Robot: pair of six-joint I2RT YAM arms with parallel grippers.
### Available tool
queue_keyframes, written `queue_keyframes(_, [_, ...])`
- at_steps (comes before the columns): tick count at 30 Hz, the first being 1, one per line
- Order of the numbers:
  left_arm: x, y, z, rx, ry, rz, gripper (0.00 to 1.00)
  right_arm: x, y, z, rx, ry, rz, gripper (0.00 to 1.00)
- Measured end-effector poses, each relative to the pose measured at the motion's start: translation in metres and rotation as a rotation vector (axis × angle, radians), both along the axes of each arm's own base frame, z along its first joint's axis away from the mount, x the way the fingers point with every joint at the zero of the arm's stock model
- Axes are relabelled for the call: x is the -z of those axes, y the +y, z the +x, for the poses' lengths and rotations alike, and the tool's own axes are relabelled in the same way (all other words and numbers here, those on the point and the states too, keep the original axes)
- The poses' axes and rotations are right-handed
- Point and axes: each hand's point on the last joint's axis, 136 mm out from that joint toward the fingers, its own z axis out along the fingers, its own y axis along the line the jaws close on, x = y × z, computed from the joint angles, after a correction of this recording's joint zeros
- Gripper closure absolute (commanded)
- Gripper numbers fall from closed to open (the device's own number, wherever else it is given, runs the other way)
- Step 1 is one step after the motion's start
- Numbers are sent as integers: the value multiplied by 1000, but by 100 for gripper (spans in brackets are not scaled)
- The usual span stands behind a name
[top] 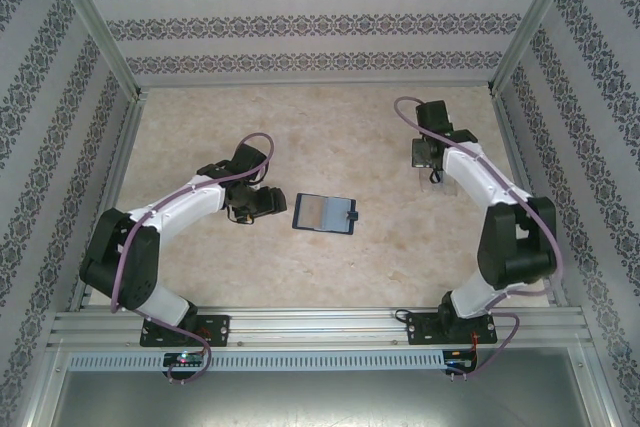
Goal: Put the credit cards into the card holder
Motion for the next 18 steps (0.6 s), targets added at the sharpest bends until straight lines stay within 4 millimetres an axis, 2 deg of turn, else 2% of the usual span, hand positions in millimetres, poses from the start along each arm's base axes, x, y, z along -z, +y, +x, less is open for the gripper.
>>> queue_keyframes(5, [-14, -8, 3, 14, -32, -53, 28, -30, 20, -15, -42, -123, 137, 100])
queue_keyframes(9, [-41, -16, 7, 27, -138, -136, 28, -49, 48, -22, -103, -224, 327, 100])
queue_keyframes(13, [-76, -33, 15, 58, -289, -275, 28, -59, 94, -32, -221, -261, 573, 100])
queue_keyframes(18, [-91, -49, 13, 89, -373, -429, 27, -72, 160, -54, -404, -238, 834, 100])
